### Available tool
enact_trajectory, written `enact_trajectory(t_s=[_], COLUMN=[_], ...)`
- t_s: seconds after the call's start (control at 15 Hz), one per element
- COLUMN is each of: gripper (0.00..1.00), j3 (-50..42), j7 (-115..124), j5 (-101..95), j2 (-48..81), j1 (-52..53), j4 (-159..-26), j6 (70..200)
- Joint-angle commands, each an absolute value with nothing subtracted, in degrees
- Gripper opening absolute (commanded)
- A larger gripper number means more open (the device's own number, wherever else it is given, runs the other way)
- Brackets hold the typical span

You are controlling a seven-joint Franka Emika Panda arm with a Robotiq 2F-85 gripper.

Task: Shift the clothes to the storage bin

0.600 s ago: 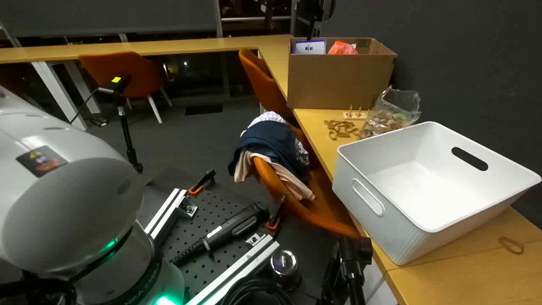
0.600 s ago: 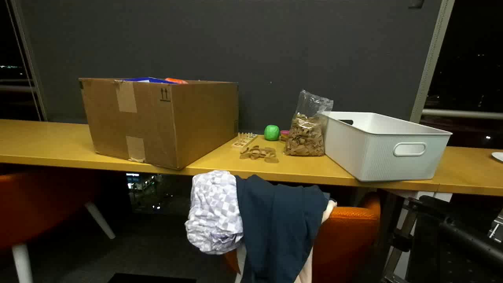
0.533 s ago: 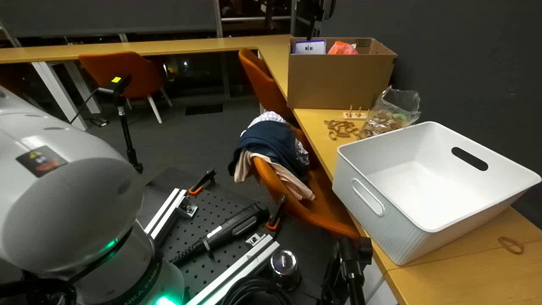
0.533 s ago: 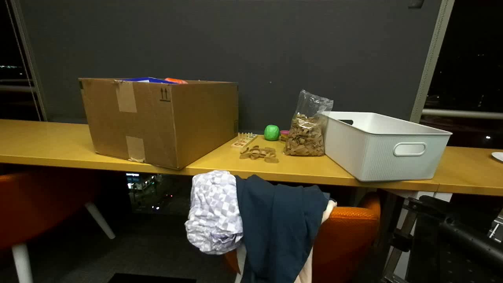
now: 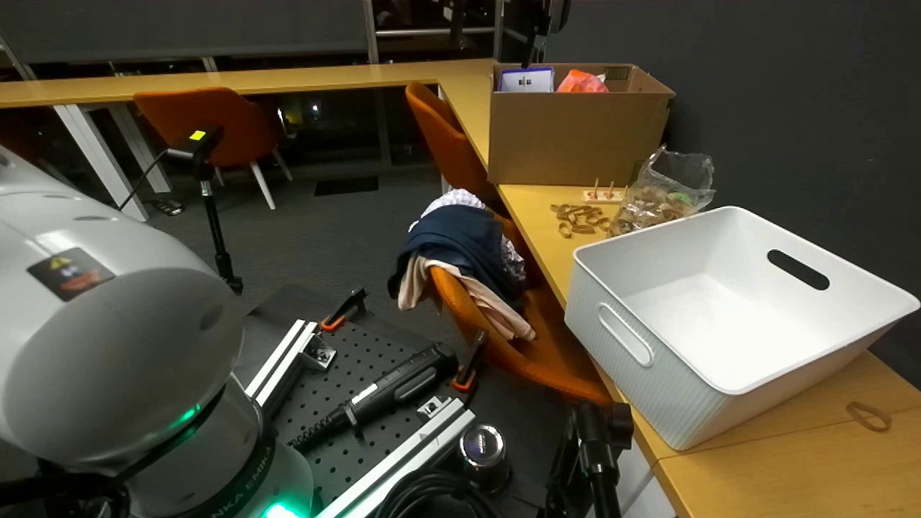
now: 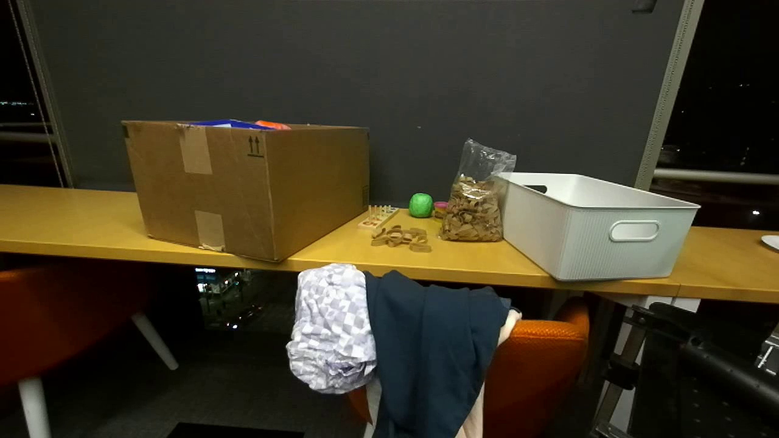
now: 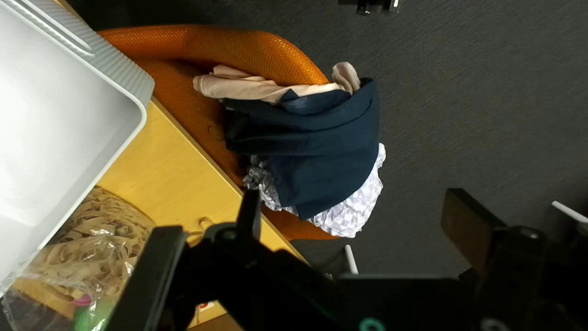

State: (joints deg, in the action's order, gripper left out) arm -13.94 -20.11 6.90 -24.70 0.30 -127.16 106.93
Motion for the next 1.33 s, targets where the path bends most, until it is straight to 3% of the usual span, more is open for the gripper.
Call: enact_trajectory(t_s=[0.0,0.33,0.73,1.27], gripper=[1.00,1.00,1.00,1.00], j3=[-12.88,-11.78,-12.25,-16.13], j7=[-20.55,-18.86,-16.46,-31.61], j5=[7.40,8.90,9.66,22.29], j2=[-24.52,-27.78,-31.04,-7.40], j1=[-0.99,-1.05,-3.30,4.55], j4=[-127.03,-134.09,-149.26,-153.49], j6=[106.76,110.24,123.23,142.36])
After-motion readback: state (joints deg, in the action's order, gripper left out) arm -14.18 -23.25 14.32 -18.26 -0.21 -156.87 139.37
